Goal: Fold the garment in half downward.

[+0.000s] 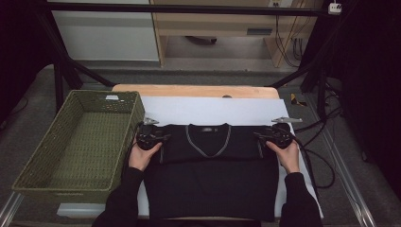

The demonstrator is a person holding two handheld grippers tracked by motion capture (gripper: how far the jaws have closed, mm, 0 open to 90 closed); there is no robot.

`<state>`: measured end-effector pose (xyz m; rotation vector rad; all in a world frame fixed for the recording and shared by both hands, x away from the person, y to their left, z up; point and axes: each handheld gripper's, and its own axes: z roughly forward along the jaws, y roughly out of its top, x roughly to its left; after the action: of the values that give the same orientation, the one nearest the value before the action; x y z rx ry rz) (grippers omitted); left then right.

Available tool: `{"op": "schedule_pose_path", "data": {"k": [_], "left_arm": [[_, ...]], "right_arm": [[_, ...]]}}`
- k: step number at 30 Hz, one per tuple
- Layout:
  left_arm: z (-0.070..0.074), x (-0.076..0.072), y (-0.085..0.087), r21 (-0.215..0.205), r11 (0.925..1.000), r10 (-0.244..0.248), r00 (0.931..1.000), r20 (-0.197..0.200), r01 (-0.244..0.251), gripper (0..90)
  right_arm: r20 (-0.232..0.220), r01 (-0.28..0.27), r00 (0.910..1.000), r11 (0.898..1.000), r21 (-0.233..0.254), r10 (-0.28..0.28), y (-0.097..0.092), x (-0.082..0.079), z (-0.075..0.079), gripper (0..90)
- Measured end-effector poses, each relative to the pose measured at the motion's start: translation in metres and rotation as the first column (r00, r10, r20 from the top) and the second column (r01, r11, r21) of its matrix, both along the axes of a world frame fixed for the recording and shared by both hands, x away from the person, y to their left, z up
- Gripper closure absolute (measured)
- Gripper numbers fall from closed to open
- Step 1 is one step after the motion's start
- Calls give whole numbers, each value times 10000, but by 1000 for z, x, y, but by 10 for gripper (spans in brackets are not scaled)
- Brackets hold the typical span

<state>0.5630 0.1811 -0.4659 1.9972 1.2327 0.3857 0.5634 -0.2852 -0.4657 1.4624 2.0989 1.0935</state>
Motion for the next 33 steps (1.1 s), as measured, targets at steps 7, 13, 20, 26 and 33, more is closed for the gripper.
{"op": "schedule_pose_path", "data": {"k": [7,13,20,26,33], "left_arm": [[-5,6,-1,11,10000,-52,9995,-301,52,600],[-6,7,0,-134,9999,-47,9990,-433,41,672],[-5,5,-6,407,9991,-98,9996,-250,108,764],[-4,4,-9,657,9978,-32,9998,-191,45,825],[6,-2,-7,232,9997,86,10000,-43,-85,861]], "right_arm": [[-325,9,9995,9996,-290,-19,2,7,-7,429],[-347,-38,9994,9998,-213,31,1,6,-6,506],[-403,-102,9991,9995,-313,89,3,7,-9,514],[-418,-329,9986,9991,-259,318,6,6,-10,622],[-390,-574,9976,9983,-92,570,7,1,-6,797]]}}
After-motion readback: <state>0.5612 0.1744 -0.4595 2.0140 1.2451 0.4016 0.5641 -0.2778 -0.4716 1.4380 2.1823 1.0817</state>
